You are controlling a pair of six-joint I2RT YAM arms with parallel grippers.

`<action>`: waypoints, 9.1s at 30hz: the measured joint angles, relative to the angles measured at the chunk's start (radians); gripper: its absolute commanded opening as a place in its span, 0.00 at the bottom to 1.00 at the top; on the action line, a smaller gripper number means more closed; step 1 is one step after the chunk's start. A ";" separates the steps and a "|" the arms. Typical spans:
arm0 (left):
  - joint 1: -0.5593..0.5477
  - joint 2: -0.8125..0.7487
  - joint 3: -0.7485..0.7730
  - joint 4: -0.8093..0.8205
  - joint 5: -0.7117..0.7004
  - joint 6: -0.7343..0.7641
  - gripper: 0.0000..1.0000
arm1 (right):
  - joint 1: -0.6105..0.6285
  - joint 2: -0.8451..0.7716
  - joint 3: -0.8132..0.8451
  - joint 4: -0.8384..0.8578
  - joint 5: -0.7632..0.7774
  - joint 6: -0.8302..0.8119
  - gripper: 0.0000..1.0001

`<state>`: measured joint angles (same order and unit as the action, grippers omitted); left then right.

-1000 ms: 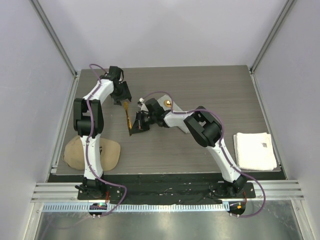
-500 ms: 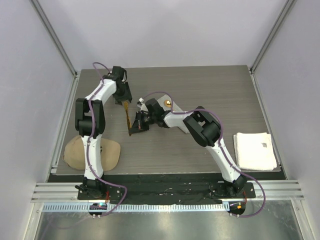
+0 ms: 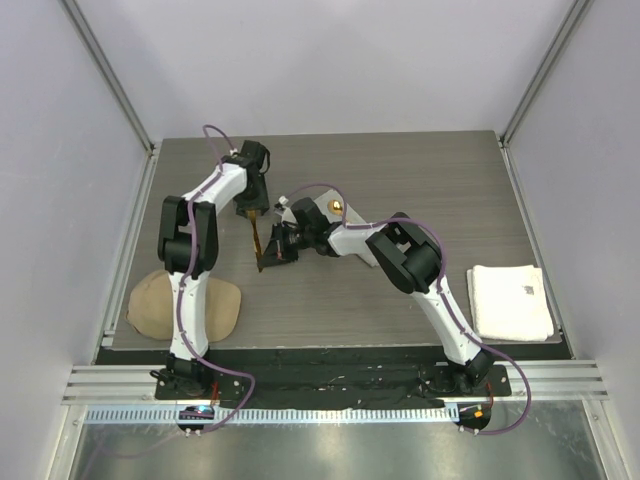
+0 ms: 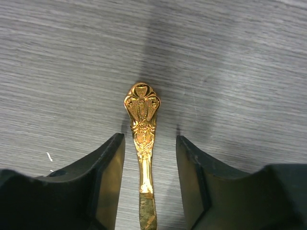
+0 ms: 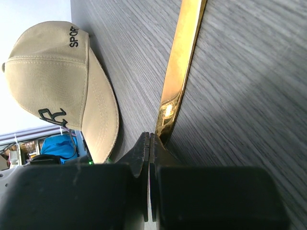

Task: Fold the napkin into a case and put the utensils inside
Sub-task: Pick up the knife from the center of the board.

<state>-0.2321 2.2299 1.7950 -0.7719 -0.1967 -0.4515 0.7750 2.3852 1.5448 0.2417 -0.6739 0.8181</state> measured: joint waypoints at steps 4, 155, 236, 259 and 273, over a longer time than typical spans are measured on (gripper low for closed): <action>-0.003 0.000 0.000 0.003 -0.020 0.008 0.43 | 0.000 0.000 -0.005 0.011 -0.001 0.002 0.01; 0.142 -0.264 -0.579 0.520 0.605 -0.385 0.45 | 0.095 0.231 0.896 -1.068 0.896 -0.290 0.04; 0.194 -0.341 -0.566 0.281 0.510 -0.311 0.56 | 0.234 0.159 0.722 -0.973 1.087 -0.294 0.01; 0.169 -0.307 -0.627 0.422 0.726 -0.322 0.55 | 0.298 0.108 0.629 -0.958 1.186 -0.328 0.01; 0.127 -0.307 -0.597 0.341 0.692 -0.243 0.51 | 0.339 0.133 0.673 -1.048 1.274 -0.356 0.01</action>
<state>-0.1047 1.9232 1.1984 -0.4309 0.4957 -0.6945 1.1137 2.5183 2.2181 -0.8062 0.6003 0.4618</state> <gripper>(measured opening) 0.533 0.053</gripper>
